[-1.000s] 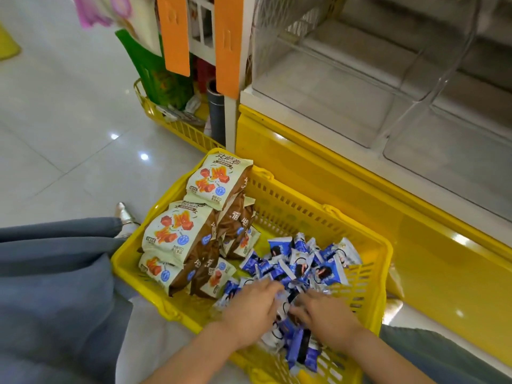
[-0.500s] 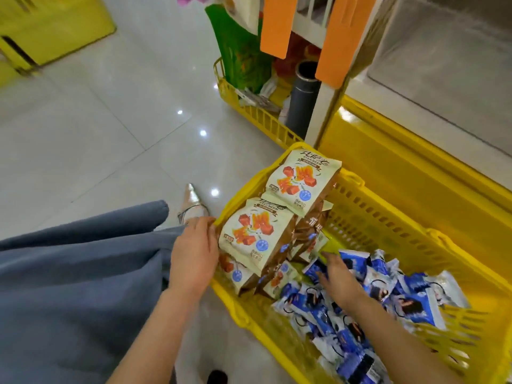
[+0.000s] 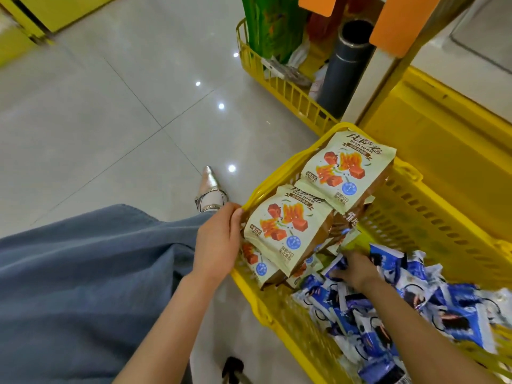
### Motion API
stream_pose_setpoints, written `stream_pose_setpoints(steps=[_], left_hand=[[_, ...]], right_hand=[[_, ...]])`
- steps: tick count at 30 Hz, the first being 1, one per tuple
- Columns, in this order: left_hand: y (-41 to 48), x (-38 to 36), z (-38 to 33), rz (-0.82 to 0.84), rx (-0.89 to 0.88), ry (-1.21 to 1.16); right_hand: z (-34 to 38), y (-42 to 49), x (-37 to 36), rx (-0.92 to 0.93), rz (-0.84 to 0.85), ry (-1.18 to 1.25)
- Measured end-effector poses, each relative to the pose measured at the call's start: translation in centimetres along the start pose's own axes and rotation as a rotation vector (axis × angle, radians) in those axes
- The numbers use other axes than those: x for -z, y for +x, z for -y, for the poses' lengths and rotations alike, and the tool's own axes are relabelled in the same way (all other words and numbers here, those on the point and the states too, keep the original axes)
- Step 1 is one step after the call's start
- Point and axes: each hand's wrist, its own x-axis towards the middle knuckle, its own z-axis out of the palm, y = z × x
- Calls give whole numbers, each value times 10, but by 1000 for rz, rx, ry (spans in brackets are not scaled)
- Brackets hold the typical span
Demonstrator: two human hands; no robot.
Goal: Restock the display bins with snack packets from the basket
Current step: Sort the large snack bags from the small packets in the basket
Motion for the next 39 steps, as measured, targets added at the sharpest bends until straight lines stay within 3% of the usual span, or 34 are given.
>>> stream_pose_setpoints(steps=[2,6,10,13,15,17,20,22,25,28,30,33,36,39], left_hand=[[-1,-1,0,-28,-2,30],[-1,-3,-5,-65,14,127],[-13,2,-16,-202,54,-91],[-40,6,-41,-325,-179,-172],[-59,4,-56,-219,-357,-215],[-75,-3,-70,36,-481,-263],[-89,-12,-83,424,-415,-378],[-91,-13,-84,485,-299,-526],[-83,-9,-79,379,-155,-698],[-68,3,-76,203,-80,-734],[-57,12,-74,110,-38,-757],[-45,20,-73,32,27,-805],[-40,22,-74,33,74,-815],[-36,19,-76,46,111,-800]], right_hand=[[0,-12,4,80,-117,18],[4,-53,23,292,-540,138],[13,-96,49,391,-554,261],[23,-135,69,519,-491,407],[33,-160,77,643,-504,418],[46,-181,83,744,-497,402],[61,-200,80,831,-516,442],[69,-204,75,804,-505,624],[72,-195,71,718,-461,856],[60,-163,60,596,-450,784],[45,-132,46,453,-379,612],[25,-90,17,301,-129,298],[22,-67,-8,259,67,201],[20,-52,-24,341,-28,-35]])
